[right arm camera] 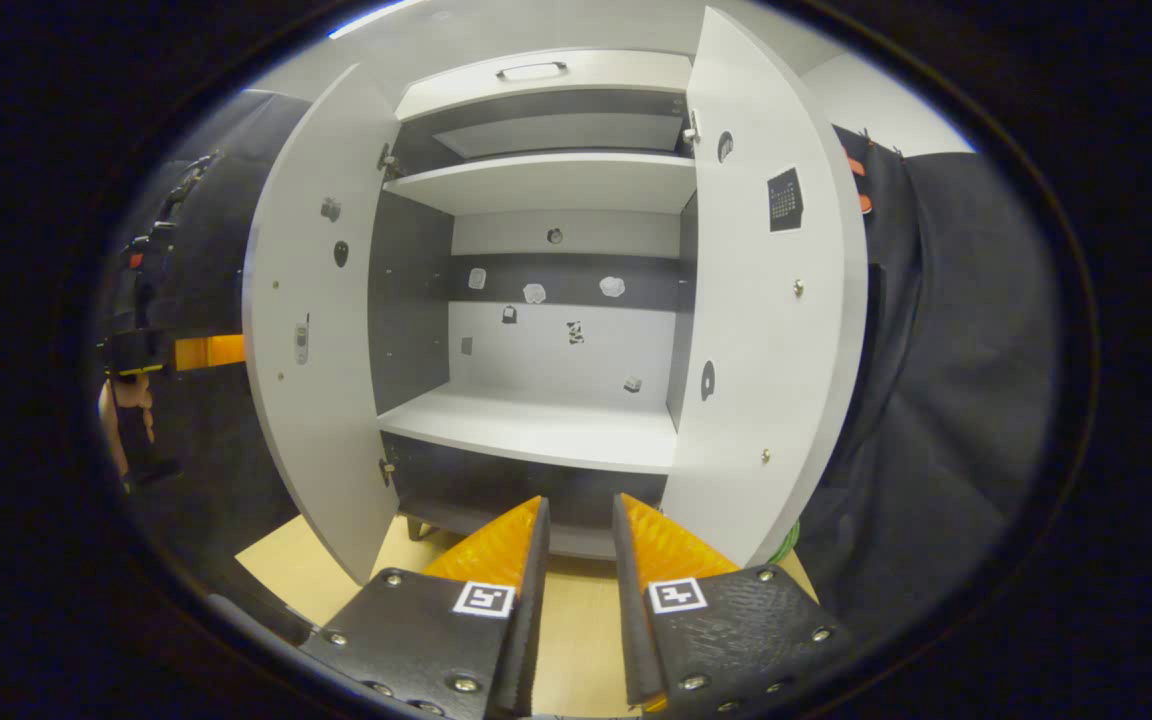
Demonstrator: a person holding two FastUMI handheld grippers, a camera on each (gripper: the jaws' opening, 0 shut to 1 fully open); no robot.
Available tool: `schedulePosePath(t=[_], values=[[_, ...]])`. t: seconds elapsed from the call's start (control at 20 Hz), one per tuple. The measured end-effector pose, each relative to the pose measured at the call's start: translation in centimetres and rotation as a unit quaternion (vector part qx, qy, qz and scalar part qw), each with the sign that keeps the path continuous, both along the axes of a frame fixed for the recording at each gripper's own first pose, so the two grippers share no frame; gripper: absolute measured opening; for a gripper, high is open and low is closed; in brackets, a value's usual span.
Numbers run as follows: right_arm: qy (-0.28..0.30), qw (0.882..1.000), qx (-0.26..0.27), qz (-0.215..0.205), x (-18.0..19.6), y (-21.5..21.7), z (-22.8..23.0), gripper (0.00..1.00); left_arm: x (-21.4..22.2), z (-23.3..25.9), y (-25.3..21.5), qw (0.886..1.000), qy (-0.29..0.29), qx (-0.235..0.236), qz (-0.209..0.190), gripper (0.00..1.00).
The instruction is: Open the right door of the double-door shoe cabinet with the right hand, and open the left door with the left hand.
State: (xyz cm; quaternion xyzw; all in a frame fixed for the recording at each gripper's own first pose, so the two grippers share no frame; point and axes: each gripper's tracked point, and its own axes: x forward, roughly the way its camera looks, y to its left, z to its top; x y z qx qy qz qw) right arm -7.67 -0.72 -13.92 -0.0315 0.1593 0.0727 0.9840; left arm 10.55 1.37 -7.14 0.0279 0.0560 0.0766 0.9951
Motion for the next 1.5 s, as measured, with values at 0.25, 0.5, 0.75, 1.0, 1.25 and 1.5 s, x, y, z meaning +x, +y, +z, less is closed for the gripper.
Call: schedulePosePath(t=[0.25, 0.5, 0.75, 1.0, 1.25, 1.5], values=[[0.001, 1.000, -0.003, 0.011, 0.2, 1.1, -0.3, 0.31, -0.6, 0.2, 2.0, 0.999, -0.001, -0.002, 0.040, 0.01], [0.004, 1.000, -0.002, 0.019, 0.6, 2.1, -0.6, 0.31, -0.5, 0.1, 2.1, 1.000, -0.004, -0.001, 0.025, 0.01], [0.004, 1.000, -0.001, 0.030, 0.8, 2.9, -0.7, 0.35, -0.3, 0.2, 2.5, 1.000, -0.006, 0.003, 0.003, 0.01], [0.001, 0.999, 0.004, 0.035, 0.8, 3.4, -0.6, 0.31, -0.4, 0.0, 2.5, 1.000, 0.005, -0.007, -0.010, 0.01], [0.003, 0.999, 0.008, 0.036, 1.0, 3.2, -0.8, 0.31, -0.7, -0.2, 2.7, 1.000, 0.008, -0.012, 0.001, 0.01], [0.000, 0.999, 0.019, 0.041, 1.6, 3.5, -0.6, 0.35, -1.0, -0.2, 3.0, 1.000, 0.008, -0.014, 0.014, 0.01]])
